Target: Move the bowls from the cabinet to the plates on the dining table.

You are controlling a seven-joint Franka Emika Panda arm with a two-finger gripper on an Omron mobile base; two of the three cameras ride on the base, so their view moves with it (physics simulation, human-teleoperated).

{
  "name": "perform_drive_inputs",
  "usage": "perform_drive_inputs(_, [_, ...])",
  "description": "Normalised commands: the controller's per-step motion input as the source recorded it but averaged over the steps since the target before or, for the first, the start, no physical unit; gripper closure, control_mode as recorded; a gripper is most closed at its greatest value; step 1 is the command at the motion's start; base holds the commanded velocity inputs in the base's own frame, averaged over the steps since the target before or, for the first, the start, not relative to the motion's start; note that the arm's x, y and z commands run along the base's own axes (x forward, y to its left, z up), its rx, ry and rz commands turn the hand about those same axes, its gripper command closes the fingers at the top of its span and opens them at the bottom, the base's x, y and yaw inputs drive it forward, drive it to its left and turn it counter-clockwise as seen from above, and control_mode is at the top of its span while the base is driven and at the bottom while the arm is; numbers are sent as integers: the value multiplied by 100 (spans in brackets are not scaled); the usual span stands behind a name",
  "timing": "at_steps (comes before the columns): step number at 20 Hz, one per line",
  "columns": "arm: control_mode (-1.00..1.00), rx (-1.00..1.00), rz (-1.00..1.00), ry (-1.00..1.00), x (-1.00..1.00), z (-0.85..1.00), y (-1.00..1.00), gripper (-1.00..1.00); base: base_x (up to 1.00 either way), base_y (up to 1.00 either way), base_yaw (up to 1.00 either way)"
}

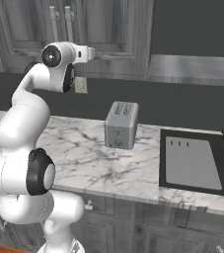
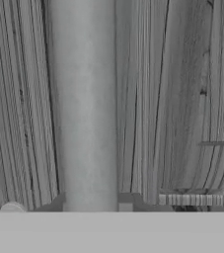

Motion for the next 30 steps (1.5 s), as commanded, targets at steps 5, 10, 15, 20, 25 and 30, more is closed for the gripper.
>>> perform_drive_inputs(5, [-100,10,7,10,-35,37,-27,100,0,0,0])
perform_drive_inputs(10, [-100,4,5,1,-56,30,-35,100,0,0,0])
perform_drive_inputs(15, [-100,1,4,0,-61,28,-38,100,0,0,0])
perform_drive_inputs(20, [-100,1,1,0,-67,33,-42,100,0,0,0])
perform_drive_inputs(25, [-100,2,0,1,-73,34,-46,100,0,0,0])
perform_drive_inputs(30, [-100,3,0,4,-76,35,-50,100,0,0,0])
